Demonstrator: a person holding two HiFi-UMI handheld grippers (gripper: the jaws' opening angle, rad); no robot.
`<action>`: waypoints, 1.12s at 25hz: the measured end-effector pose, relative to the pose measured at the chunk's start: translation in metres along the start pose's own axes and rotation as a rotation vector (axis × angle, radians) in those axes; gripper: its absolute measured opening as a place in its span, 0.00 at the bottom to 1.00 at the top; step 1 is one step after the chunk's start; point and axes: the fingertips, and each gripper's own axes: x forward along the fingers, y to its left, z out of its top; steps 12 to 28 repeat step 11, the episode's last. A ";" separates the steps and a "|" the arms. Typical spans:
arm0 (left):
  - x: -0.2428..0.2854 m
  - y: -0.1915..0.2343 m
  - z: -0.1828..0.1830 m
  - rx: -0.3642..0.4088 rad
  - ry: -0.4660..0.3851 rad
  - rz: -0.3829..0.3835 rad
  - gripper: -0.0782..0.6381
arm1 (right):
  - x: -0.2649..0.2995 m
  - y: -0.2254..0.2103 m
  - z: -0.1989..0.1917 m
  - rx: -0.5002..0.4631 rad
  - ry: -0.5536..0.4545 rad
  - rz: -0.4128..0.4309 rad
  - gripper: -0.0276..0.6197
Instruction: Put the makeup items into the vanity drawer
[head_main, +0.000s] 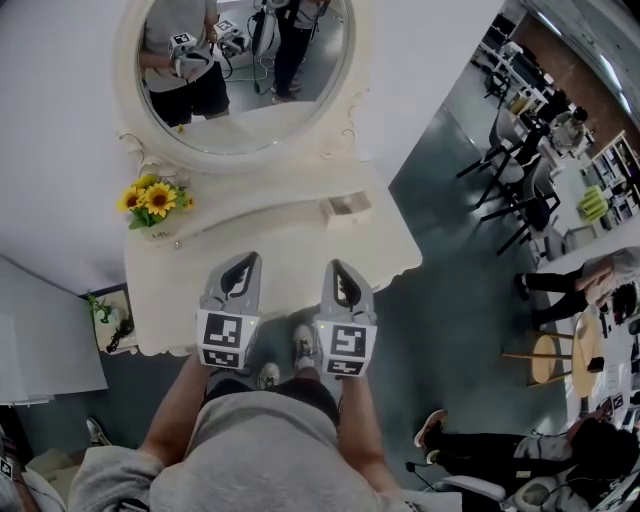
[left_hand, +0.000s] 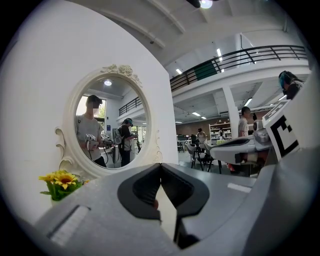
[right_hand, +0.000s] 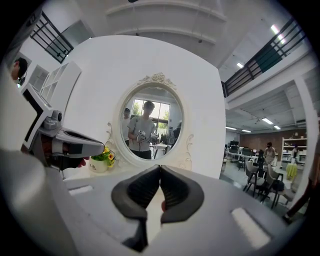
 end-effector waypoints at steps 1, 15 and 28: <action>0.000 0.000 0.000 0.000 0.001 0.000 0.12 | 0.000 0.000 0.000 0.000 0.000 0.000 0.05; -0.002 -0.001 -0.003 0.006 0.002 0.004 0.12 | -0.001 0.002 -0.004 0.005 -0.001 0.005 0.05; -0.002 -0.001 -0.003 0.006 0.002 0.004 0.12 | -0.001 0.002 -0.004 0.005 -0.001 0.005 0.05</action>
